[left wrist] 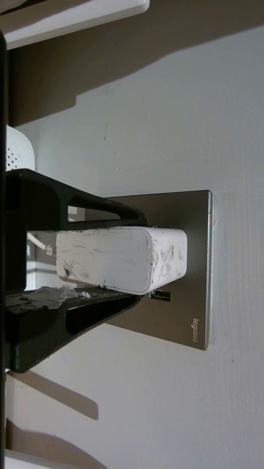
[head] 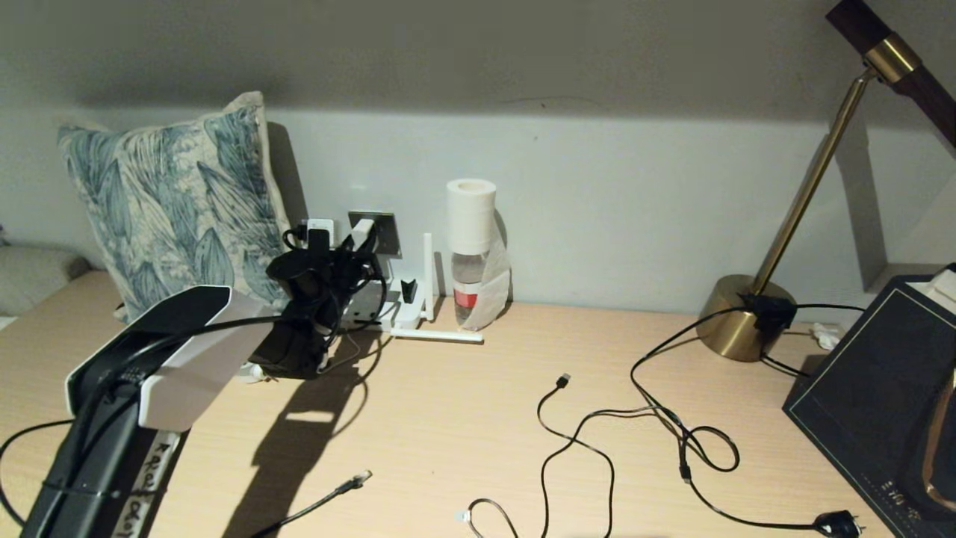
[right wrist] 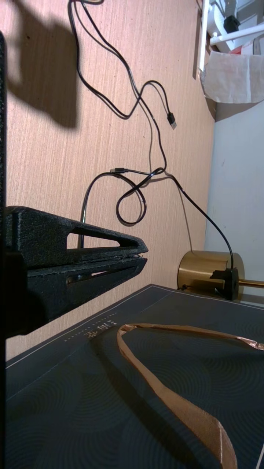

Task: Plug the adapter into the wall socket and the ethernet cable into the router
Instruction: Plug plug into socket

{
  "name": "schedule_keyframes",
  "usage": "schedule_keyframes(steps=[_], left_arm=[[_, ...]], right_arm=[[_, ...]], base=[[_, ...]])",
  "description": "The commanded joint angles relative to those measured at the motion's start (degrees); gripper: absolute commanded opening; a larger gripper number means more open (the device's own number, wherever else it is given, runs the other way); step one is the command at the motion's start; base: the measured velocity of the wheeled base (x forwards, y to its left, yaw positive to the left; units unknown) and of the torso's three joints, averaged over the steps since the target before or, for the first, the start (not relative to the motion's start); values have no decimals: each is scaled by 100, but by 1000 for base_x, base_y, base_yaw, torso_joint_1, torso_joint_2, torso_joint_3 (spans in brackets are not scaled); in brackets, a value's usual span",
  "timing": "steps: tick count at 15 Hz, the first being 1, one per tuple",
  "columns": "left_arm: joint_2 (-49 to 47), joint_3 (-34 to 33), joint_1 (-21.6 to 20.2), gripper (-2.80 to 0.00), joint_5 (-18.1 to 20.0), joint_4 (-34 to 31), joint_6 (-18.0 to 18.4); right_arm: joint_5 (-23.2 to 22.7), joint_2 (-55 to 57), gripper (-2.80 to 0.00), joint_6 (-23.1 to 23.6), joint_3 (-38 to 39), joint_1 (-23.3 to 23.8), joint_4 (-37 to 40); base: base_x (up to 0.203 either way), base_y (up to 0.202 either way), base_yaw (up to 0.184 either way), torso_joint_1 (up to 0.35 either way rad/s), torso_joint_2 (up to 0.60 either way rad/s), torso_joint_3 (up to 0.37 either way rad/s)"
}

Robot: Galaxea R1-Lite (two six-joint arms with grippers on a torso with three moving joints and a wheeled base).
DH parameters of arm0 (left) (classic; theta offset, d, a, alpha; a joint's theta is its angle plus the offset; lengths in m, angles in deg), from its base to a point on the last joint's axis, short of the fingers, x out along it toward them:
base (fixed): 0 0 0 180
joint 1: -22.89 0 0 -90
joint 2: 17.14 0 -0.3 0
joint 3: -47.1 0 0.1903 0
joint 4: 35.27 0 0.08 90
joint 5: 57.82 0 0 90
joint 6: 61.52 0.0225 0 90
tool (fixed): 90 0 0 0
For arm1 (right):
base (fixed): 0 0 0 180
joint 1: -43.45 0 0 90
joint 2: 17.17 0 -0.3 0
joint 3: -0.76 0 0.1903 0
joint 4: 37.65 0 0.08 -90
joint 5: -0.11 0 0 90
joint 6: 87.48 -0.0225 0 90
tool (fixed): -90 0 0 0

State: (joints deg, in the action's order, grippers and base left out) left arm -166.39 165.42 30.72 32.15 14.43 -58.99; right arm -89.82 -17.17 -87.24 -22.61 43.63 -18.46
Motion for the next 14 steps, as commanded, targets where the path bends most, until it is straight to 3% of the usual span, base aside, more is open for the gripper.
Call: schedule_keyframes(steps=[1,14], left_arm=[[-66,179,0,-280,-5,-32,1],[-122,213,-9,-280,13,-29,1]], right_arm=[[2,0,-280,2,149,-1,-4],[2,0,-280,2,149,-1,-4]], base=[[0,0,0,0,0,0],[0,0,0,0,0,0]])
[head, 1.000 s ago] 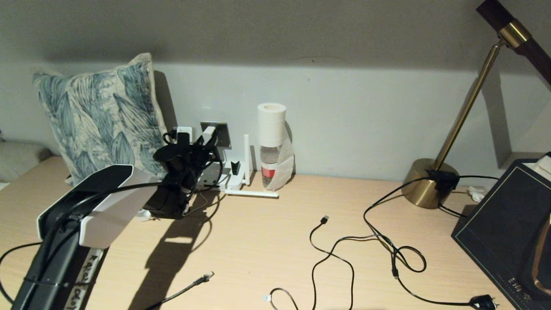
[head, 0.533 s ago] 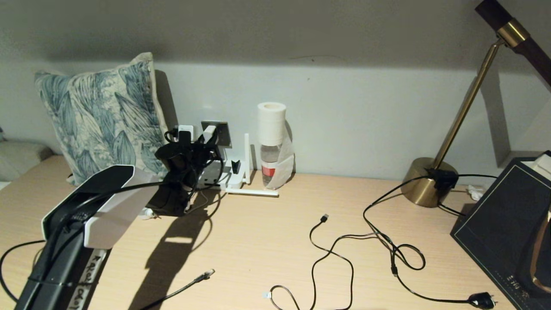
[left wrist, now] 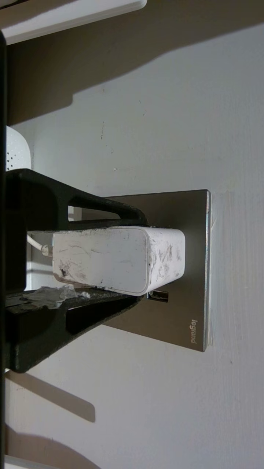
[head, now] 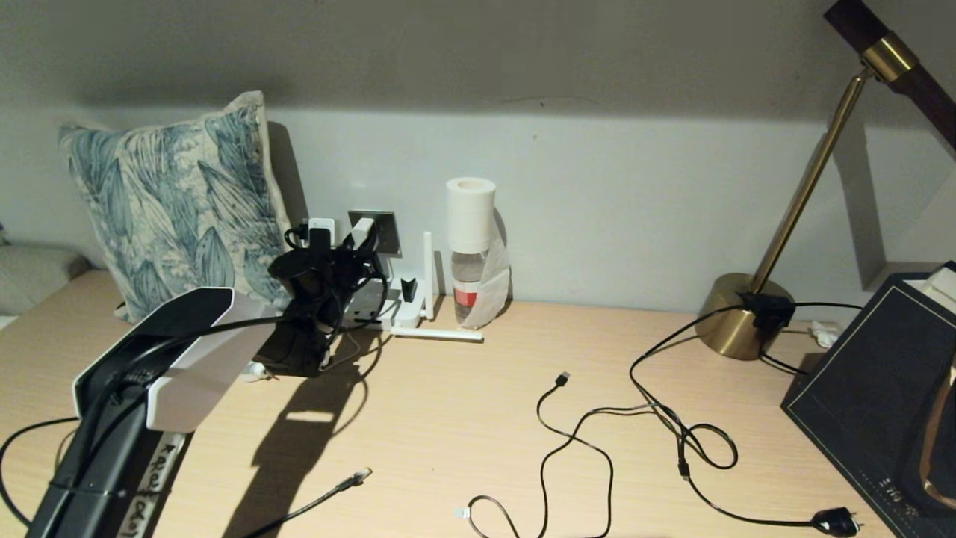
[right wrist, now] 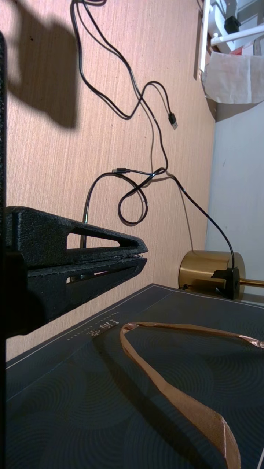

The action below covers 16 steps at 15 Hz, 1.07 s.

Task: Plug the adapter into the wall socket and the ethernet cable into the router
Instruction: Plug plug into socket, then pick up cable

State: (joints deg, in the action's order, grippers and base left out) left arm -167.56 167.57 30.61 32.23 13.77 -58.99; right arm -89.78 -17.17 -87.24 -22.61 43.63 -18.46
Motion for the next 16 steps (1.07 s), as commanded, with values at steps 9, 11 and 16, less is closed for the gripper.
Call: schedule_keyframes(steps=[9,11,16], left_arm=[[197,-403,43,-280,183,37,-58],[216,-439,46,-280,180,46,-60],[259,-482,46,0,171,291,-60]], right_arm=[[-2,0,-280,2,149,-1,-4],[-2,0,-280,2,149,-1,-4],[-2,0,-280,2,149,-1,-4]], base=[[0,0,0,0,0,0],[0,0,0,0,0,0],[0,0,0,0,0,0]])
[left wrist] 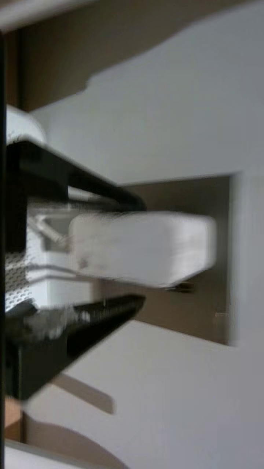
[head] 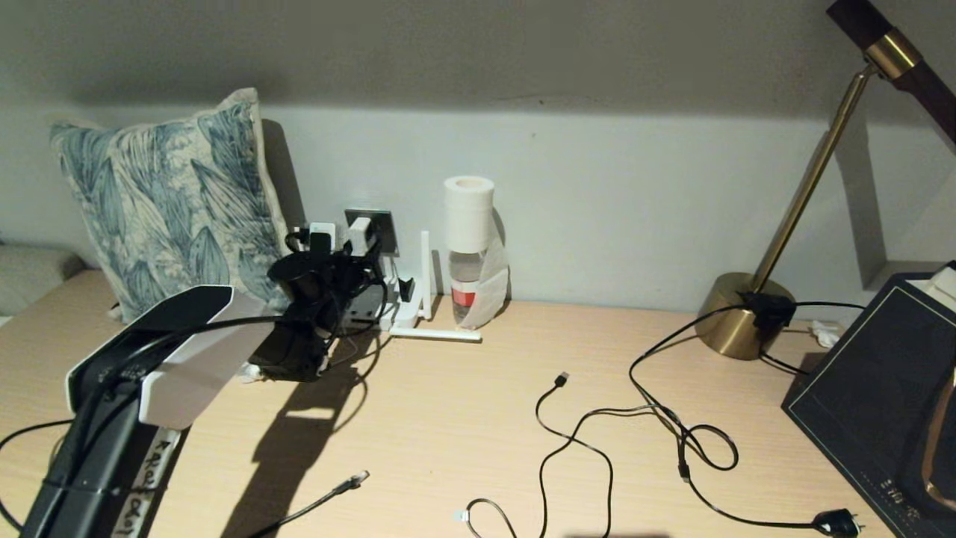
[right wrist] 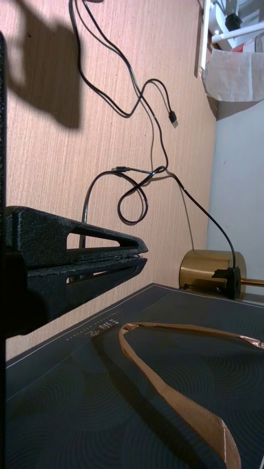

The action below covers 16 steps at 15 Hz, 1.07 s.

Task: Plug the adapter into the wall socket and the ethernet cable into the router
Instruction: Pick up cable

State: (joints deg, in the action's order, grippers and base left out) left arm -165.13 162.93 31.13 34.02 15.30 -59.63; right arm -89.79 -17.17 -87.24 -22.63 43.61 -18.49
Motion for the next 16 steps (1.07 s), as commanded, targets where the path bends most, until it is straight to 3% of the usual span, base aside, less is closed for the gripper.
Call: schedule_keyframes(steps=[1,8,13,16], left_arm=[[32,-73,-7,0,-11,157,4],[619,-1114,-2,0,-9,552,12],[1880,-2203,39,0,16,780,21],[3024,-3179,73,0,159,785,22]], right_arm=[[-7,0,-280,2,152,1,-1],[-7,0,-280,2,152,1,-1],[-1,0,-280,2,152,1,-1],[-1,0,-280,2,152,1,-1]], base=[[0,0,0,0,0,0],[0,0,0,0,0,0],[0,0,0,0,0,0],[0,0,0,0,0,0]])
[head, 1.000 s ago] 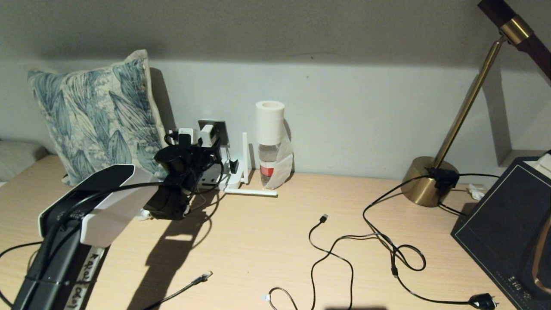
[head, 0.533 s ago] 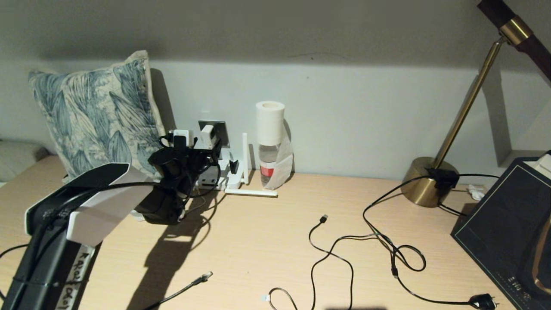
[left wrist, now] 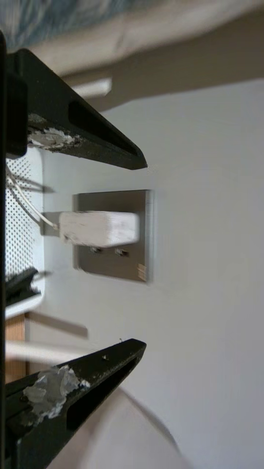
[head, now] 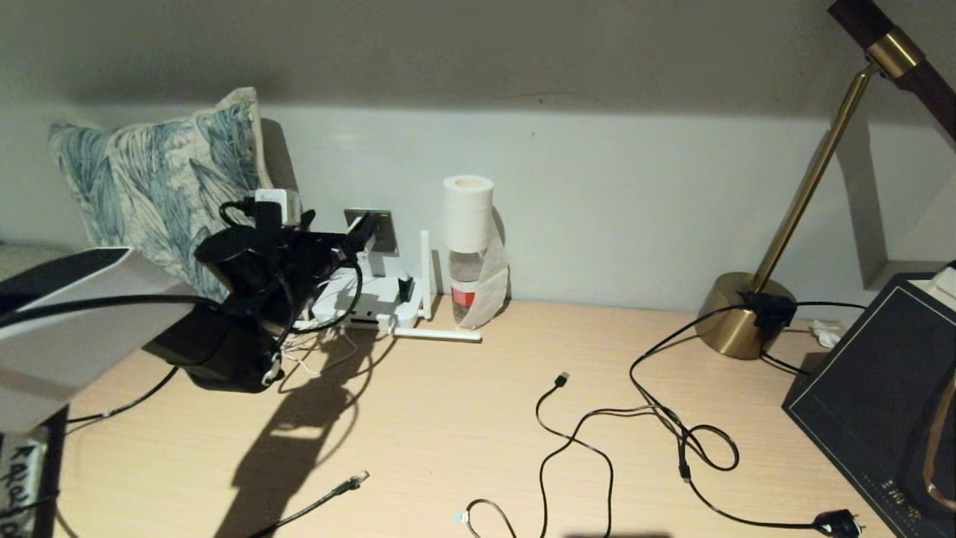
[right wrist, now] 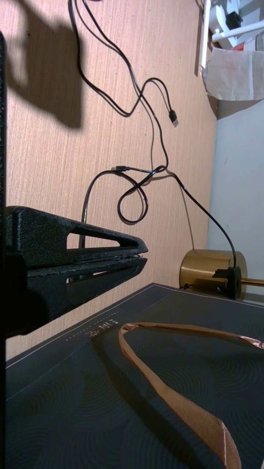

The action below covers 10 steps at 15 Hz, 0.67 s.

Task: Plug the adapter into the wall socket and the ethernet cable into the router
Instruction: Pick up cable

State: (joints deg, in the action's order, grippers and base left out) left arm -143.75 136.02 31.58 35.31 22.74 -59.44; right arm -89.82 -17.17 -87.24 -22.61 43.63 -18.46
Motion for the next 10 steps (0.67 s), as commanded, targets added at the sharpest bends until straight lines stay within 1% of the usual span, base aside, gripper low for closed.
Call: schedule_keyframes(steps=[1,3,4,5,7,8,9,10], left_arm=[[1307,-905,75,0,60,37,2],[2131,-1814,240,0,91,25,18],[2521,-2327,322,0,106,-2,90],[2835,-2888,379,0,165,-54,283],[3423,-4053,433,0,541,-209,918],[3746,-4516,449,0,744,-394,1314],[4103,-4824,460,0,968,-802,1736],[4430,-4997,469,0,1182,-1622,2171]], right_arm=[[1,0,-280,2,149,-1,-4],[1,0,-280,2,149,-1,-4],[1,0,-280,2,149,-1,-4],[1,0,-280,2,149,-1,-4],[1,0,-280,2,149,-1,-4],[1,0,-280,2,149,-1,-4],[1,0,-280,2,149,-1,-4],[1,0,-280,2,149,-1,-4]], base=[[0,0,0,0,0,0],[0,0,0,0,0,0],[0,0,0,0,0,0],[0,0,0,0,0,0],[0,0,0,0,0,0],[0,0,0,0,0,0],[0,0,0,0,0,0],[0,0,0,0,0,0]])
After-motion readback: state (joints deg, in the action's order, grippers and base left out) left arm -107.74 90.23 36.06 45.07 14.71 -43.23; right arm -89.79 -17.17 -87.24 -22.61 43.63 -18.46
